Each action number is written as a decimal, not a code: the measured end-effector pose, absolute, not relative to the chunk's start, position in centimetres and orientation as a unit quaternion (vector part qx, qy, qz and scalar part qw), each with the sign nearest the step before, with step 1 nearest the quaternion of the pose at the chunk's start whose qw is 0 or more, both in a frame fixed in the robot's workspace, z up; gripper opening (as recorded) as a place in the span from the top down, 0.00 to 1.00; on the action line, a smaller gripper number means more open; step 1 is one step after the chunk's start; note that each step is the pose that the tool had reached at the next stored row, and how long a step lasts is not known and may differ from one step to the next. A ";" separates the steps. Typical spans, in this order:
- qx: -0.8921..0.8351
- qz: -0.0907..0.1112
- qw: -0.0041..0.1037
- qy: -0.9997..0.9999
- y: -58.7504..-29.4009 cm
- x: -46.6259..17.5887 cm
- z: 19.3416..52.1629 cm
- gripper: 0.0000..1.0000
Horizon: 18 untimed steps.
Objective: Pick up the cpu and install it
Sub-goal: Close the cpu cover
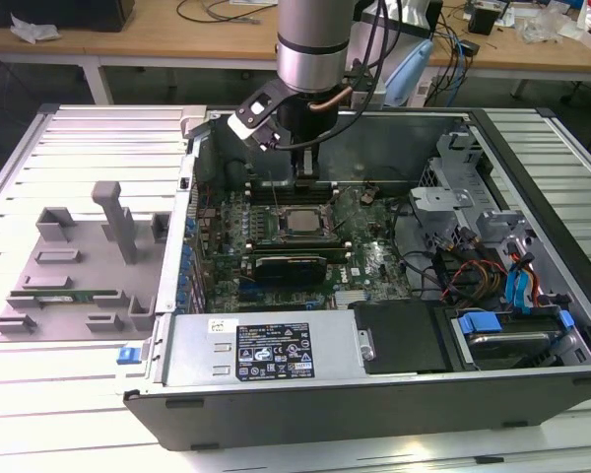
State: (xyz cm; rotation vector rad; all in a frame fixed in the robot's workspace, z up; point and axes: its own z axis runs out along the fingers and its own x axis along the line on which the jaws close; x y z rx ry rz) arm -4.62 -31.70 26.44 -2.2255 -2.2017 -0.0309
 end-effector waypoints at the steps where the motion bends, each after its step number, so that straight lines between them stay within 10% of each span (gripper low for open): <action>1: -0.711 -0.009 0.006 -0.703 -31.7 -4.6 26.4 0.89; 18: -0.711 -0.008 0.007 -0.703 -31.7 -4.4 26.9 0.89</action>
